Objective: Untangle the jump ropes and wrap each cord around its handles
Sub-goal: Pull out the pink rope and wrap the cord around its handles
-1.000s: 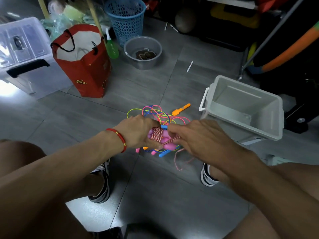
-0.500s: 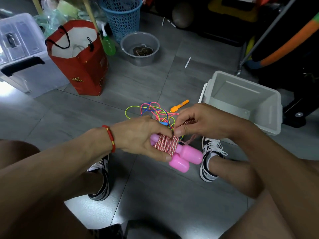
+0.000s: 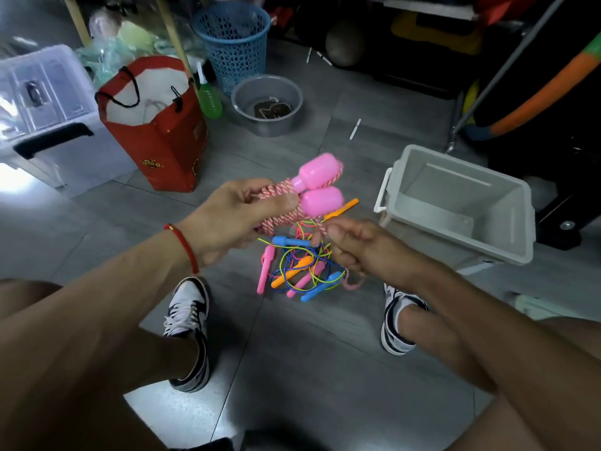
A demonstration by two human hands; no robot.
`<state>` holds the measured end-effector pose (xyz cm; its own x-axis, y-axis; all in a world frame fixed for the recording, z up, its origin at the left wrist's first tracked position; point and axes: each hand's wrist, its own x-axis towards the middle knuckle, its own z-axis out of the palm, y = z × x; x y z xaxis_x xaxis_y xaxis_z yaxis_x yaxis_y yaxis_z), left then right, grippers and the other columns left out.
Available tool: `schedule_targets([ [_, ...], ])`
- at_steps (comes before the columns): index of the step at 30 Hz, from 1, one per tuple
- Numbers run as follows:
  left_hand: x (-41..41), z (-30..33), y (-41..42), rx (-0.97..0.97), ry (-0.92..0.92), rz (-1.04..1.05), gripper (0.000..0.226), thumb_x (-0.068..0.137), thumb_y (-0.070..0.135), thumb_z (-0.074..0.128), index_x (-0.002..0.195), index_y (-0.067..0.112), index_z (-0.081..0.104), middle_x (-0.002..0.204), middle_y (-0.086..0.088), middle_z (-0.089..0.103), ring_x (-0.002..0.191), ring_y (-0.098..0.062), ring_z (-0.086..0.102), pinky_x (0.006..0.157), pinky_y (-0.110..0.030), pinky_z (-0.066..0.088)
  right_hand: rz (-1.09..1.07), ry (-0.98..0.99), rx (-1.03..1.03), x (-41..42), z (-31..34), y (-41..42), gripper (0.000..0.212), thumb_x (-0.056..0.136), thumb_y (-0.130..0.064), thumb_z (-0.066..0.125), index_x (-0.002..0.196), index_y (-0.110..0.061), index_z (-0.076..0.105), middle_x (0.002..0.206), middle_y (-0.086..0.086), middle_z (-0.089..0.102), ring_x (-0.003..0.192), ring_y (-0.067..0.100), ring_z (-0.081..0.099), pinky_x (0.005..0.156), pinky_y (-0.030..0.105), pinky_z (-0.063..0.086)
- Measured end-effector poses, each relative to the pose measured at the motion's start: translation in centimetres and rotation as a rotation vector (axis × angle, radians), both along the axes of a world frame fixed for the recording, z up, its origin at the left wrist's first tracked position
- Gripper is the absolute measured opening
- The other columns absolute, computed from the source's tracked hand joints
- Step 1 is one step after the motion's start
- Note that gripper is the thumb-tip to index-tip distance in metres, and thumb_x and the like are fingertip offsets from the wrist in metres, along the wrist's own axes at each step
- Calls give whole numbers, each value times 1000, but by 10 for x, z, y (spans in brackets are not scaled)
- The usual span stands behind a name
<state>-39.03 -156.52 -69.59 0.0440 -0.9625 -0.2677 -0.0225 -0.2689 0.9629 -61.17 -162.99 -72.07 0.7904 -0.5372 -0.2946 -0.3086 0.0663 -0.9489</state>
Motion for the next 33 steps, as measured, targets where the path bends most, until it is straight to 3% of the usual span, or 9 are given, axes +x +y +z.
schedule_targets([
  [5, -3, -15, -3, 61, -70, 121, 27, 88, 37, 72, 84, 12, 61, 50, 0, 43, 36, -9, 20, 42, -13, 14, 3, 91, -146, 13, 8, 15, 24, 105, -18, 49, 86, -20, 65, 65, -18, 66, 58, -3, 63, 55, 14, 48],
  [8, -11, -18, -4, -12, -158, 135, 27, 90, 30, 71, 80, 9, 58, 47, 9, 50, 34, -1, 36, 35, -13, 26, -110, 177, -195, 17, 4, 18, 33, 105, -21, 46, 78, -14, 63, 63, -4, 61, 48, 0, 56, 50, 17, 45],
  [12, -14, -31, -7, -151, -543, 112, 36, 80, 51, 77, 82, 18, 65, 63, 3, 66, 55, -6, 55, 54, -23, 45, -261, 239, -252, 22, -2, 18, 42, 104, -30, 43, 70, -14, 61, 62, 3, 65, 57, 16, 62, 61, 35, 53],
  [15, -18, -39, -8, -216, -752, 156, 42, 76, 63, 72, 90, 25, 62, 70, 5, 65, 60, -5, 57, 59, -24, 46, -397, 245, -131, 23, 3, 18, 43, 104, -31, 44, 72, -13, 67, 48, -10, 57, 45, 8, 52, 46, 21, 40],
  [19, -28, -39, -7, -302, -982, 160, 53, 72, 77, 55, 100, 32, 56, 79, 9, 66, 76, -23, 66, 61, -35, 50, -553, 193, 71, 33, 6, 20, 34, 101, -26, 48, 73, -14, 64, 36, -14, 39, 37, 11, 39, 35, 14, 29],
  [22, -32, -33, -7, -400, -1124, 143, 44, 77, 70, 56, 102, 33, 57, 92, 7, 61, 79, -28, 65, 57, -32, 41, -590, 210, 29, 44, 5, 21, 34, 80, -44, 54, 73, -13, 64, 51, -1, 58, 53, 27, 57, 47, 35, 49],
  [25, -36, -30, -6, -479, -1211, 144, 40, 84, 66, 48, 105, 32, 55, 91, 5, 60, 75, -27, 66, 52, -31, 42, -666, 110, 70, 52, 10, 23, 69, 66, -74, 59, 85, -8, 67, 81, 20, 70, 74, 40, 71, 62, 63, 58],
  [30, -49, -30, -8, -605, -1304, 207, 39, 93, 57, 49, 117, 26, 57, 99, 4, 64, 75, -27, 67, 49, -39, 51, -908, 42, -87, 53, 17, 18, 70, 78, -71, 64, 58, -4, 58, 49, 2, 46, 52, 18, 44, 55, 40, 44],
  [33, -48, -29, -8, -564, -1130, 157, 40, 90, 52, 56, 120, 26, 49, 105, 5, 60, 82, -27, 65, 58, -42, 53, -855, -57, -105, 46, 22, 11, 59, 83, -60, 70, 65, -3, 68, 49, -4, 51, 52, 13, 43, 53, 37, 41],
])
